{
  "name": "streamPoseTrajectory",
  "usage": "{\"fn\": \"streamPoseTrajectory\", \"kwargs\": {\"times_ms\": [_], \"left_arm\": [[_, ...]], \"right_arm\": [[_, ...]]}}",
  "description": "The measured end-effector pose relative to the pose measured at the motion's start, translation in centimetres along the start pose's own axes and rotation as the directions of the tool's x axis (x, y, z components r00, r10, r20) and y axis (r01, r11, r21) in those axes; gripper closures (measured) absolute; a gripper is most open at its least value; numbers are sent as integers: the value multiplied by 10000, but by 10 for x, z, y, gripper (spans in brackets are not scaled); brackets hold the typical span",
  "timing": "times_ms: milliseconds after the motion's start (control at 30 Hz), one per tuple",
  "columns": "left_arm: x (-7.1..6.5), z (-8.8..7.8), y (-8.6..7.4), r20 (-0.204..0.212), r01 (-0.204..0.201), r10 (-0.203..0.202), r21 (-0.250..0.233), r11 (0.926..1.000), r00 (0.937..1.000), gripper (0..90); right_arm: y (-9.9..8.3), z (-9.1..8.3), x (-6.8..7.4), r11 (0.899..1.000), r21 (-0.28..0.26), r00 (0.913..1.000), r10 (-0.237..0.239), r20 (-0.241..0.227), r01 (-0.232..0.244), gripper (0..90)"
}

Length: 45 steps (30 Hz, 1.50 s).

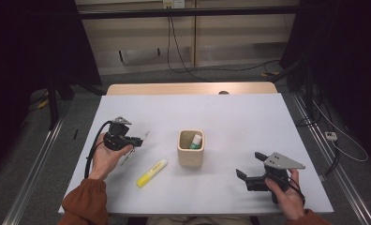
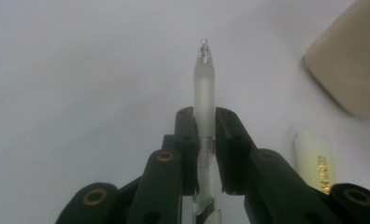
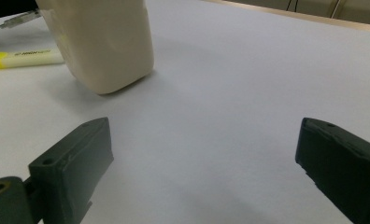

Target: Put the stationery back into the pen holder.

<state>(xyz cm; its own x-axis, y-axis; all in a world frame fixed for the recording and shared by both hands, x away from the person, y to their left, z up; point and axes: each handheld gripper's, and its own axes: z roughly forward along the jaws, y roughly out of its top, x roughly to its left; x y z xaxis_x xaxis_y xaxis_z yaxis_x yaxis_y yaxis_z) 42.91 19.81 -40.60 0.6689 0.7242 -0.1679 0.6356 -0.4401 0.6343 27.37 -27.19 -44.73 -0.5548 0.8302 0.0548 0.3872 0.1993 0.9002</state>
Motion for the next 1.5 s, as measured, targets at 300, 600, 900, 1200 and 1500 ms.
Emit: {"fn": "streamPoseTrajectory", "kwargs": {"times_ms": [300,600,900,1200,1500], "left_arm": [[-9,-9,3,413,-166,201,-828,9964,9989,802],[-29,-14,10,554,-828,906,-1291,9882,9944,802],[-46,-26,15,355,-929,1051,-2521,9632,9938,802],[-59,-39,19,551,-1198,1511,-3750,9193,9870,802],[-75,-43,26,663,-1420,1903,-4432,8851,9795,801]], "right_arm": [[0,0,0,10000,-16,10000,-2,-3,2,36],[0,-1,0,10000,-89,10000,-18,19,18,36],[1,-1,0,9999,-143,10000,38,54,-37,36],[1,-1,0,9999,-135,10000,3,-5,-3,36],[1,-1,0,9999,-133,10000,18,-17,-18,36]]}}
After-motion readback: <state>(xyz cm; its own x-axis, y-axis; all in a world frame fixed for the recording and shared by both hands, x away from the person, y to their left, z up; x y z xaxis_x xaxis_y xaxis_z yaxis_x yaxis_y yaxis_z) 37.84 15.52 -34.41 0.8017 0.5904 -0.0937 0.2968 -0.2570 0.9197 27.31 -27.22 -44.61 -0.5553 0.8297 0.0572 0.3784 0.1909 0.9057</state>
